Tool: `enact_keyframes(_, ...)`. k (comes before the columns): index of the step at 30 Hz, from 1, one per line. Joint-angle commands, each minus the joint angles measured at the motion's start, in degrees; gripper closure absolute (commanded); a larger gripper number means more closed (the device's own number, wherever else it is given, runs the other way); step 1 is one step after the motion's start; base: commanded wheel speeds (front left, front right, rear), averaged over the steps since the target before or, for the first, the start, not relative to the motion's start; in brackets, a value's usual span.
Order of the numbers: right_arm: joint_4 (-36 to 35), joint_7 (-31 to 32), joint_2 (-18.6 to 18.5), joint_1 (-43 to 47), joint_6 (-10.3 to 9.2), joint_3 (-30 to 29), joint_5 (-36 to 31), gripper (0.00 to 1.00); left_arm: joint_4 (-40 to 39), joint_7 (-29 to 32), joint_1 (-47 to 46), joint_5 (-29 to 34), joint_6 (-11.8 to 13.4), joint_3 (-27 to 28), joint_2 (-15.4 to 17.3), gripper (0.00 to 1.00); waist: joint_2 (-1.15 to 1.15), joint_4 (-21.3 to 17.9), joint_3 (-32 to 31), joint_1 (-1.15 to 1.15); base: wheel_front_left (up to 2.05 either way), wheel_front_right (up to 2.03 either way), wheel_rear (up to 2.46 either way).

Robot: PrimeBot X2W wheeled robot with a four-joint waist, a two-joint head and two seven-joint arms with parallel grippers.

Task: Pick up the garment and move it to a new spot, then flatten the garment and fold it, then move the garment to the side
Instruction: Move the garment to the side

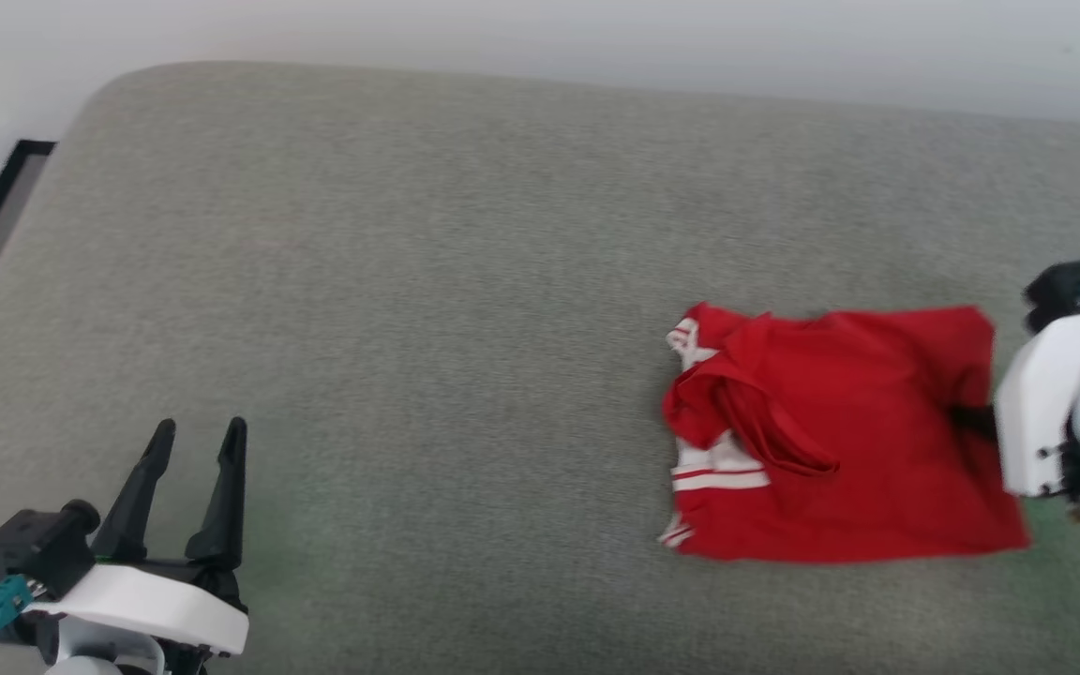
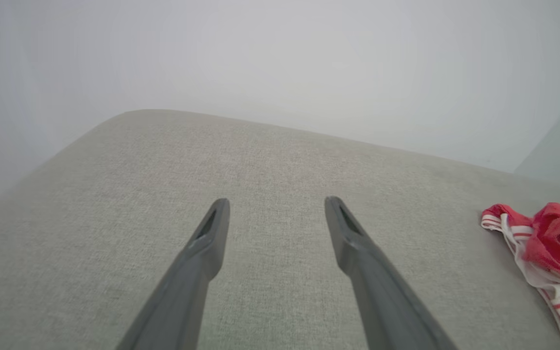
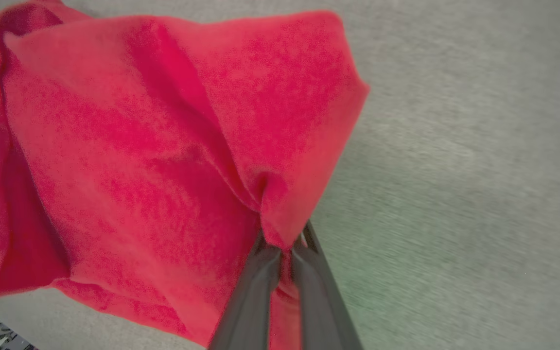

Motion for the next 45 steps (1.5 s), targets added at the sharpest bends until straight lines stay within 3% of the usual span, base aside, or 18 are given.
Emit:
enact_keyframes(1, -1.1, -0.6, -1.4, -0.8, -0.10, -1.8, -0.7, 1.00, -0.4, -0.3, -1.3, 0.5, -0.2, -0.7, 0.6, 0.00, 0.00, -1.9, 0.3, 0.00, 0.00, 0.00, 0.00)
enact_keyframes(12, -2.0, -3.1, -5.7, -3.9, -0.08, -8.3, -5.5, 1.00, -1.6, -0.3, -6.2, 2.1, -0.2, -6.0, 1.9, 0.00, 0.00, -9.1, 2.0, 0.00, 0.00, 0.00, 0.00)
enact_keyframes(23, 0.9, -9.5, -8.6, -10.4, -0.08, -10.4, -13.4, 1.00, -2.6, -0.3, -15.3, 2.9, -0.2, -15.4, 3.4, 0.00, 0.00, -15.7, 6.2, 0.00, 0.00, 0.00, 0.00)
enact_keyframes(33, 7.8, -18.0, -11.0, -15.6, -0.08, -10.8, -21.2, 1.00, -2.5, -0.3, -23.4, 1.7, -0.2, -23.3, 4.9, 0.00, 0.00, -17.9, 10.0, 0.00, 0.00, 0.00, 0.00)
enact_keyframes(45, 20.9, -25.5, -4.7, -20.1, -0.08, -18.7, -33.1, 1.00, -1.8, -0.3, -28.7, 0.3, -0.2, -27.3, 5.2, 0.00, 0.00, -15.1, 13.5, 0.00, 0.00, 0.00, 0.00)
